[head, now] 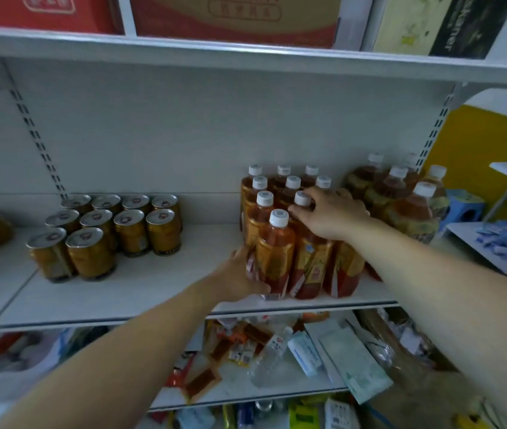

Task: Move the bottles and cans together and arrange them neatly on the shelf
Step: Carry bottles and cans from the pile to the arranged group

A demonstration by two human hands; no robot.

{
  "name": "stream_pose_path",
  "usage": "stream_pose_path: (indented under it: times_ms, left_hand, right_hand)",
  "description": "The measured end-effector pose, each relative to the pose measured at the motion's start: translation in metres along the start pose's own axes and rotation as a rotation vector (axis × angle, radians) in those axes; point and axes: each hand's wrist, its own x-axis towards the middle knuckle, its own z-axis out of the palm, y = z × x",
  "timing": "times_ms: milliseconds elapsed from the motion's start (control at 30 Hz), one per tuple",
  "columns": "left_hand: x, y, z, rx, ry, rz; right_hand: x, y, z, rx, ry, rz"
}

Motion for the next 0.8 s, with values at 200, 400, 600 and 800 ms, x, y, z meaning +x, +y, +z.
stream_pose_path:
  times_ms: [200,400,600,800]
  left_hand:
    - [-0.037,-0.014,-0.111,0.196,0.003,-0.072]
    - [-0.131,-0.076,-0.213,0.378,0.165,-0.044]
    - [-0.246,-0.189,-0.297,0.412,0.298,-0.243]
    - [-0.354,-0.281,-0.363,0.423,0.4,-0.382]
  right_hand:
    - [0.004,-0.057,-0.028,0.05,0.016,-0.071]
    - [0.006,-0.212,-0.032,0.057,-0.025,-0.28]
    - [-0.018,-0.411,-0.006,0.141,-0.106,-0.501]
    - [-0.062,-0.591,0.016,0.21,-0.168,-0.689]
